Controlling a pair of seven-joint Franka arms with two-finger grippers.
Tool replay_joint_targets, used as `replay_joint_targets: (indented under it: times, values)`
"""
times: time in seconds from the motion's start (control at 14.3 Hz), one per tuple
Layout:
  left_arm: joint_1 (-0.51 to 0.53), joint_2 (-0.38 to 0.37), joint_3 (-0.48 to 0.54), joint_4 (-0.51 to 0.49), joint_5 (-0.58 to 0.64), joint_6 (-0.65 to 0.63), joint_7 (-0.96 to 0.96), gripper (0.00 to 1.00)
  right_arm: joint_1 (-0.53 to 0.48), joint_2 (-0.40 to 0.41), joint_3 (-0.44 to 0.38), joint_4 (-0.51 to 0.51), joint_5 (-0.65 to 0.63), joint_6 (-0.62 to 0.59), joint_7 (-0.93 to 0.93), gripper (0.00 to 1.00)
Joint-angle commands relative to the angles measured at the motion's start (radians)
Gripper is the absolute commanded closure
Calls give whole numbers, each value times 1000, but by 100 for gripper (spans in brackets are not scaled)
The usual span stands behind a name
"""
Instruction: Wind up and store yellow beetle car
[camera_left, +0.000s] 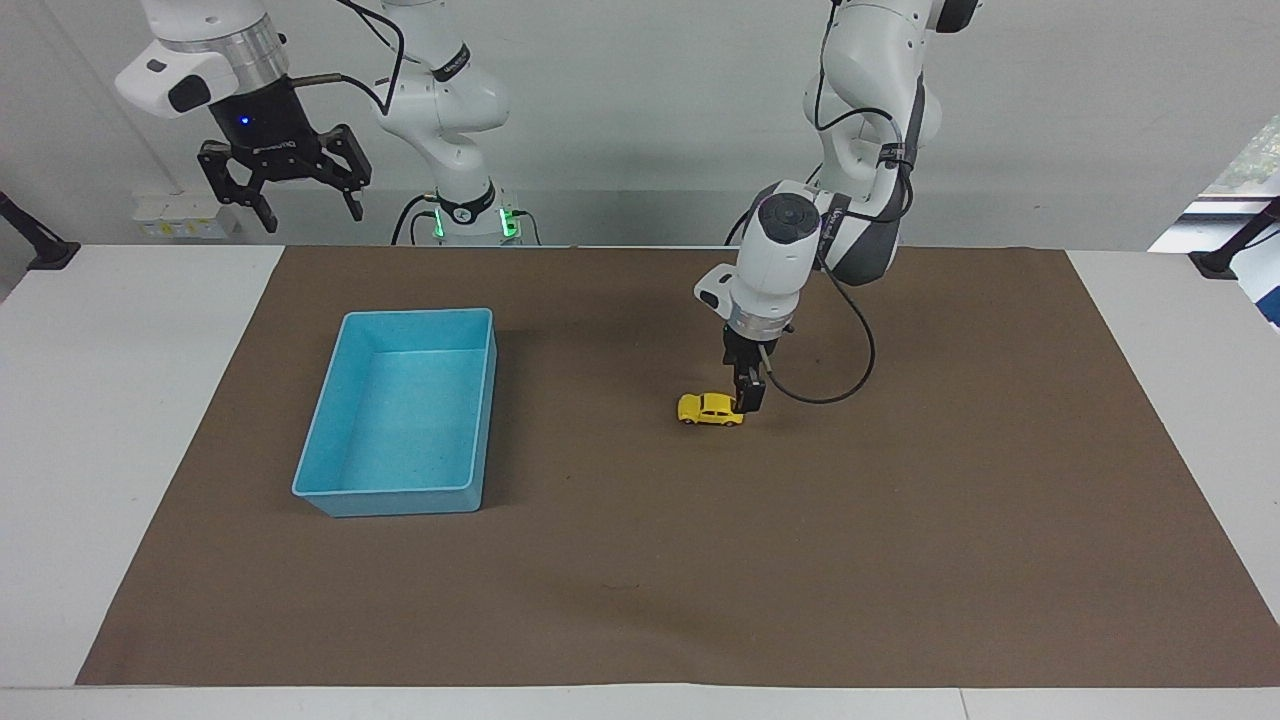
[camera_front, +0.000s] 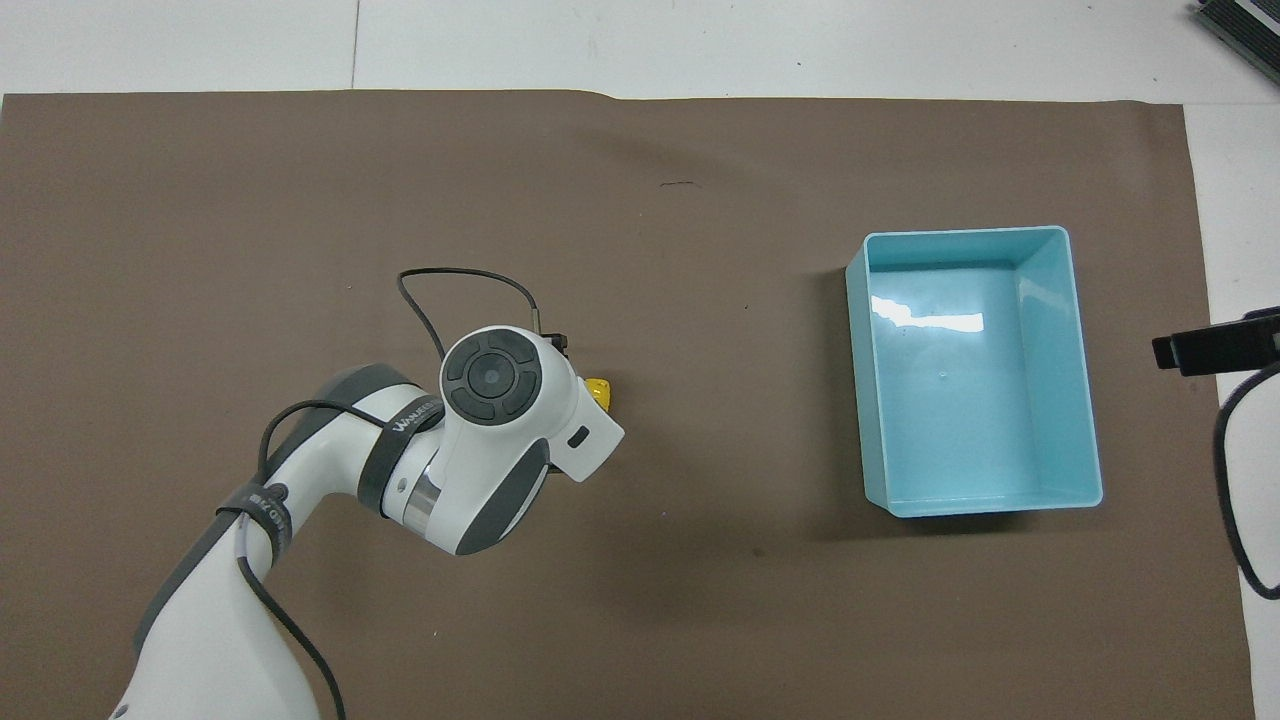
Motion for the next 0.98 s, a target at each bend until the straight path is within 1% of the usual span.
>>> replay_joint_targets:
  times: [0.0, 0.35, 0.49, 0.63, 0.77, 0.91]
  values:
    - [-46, 32, 23, -11, 42, 43, -46, 0, 1, 4, -5, 9, 9, -5, 11, 0]
    - [-43, 32, 23, -2, 48, 37, -51, 0, 1, 4, -5, 9, 9, -5, 11, 0]
    - [-32, 26, 25, 1, 48, 32, -51, 4, 1, 4, -5, 9, 9, -5, 11, 0]
    - [-28, 26, 23, 0, 48, 40, -51, 26, 1, 4, -5, 9, 9, -5, 11, 0]
    - [-28, 27, 25, -2, 48, 42, -51, 41, 1, 4, -5, 9, 9, -5, 11, 0]
    - [-28, 26, 25, 0, 48, 40, -51, 63, 1, 4, -5, 9, 9, -5, 11, 0]
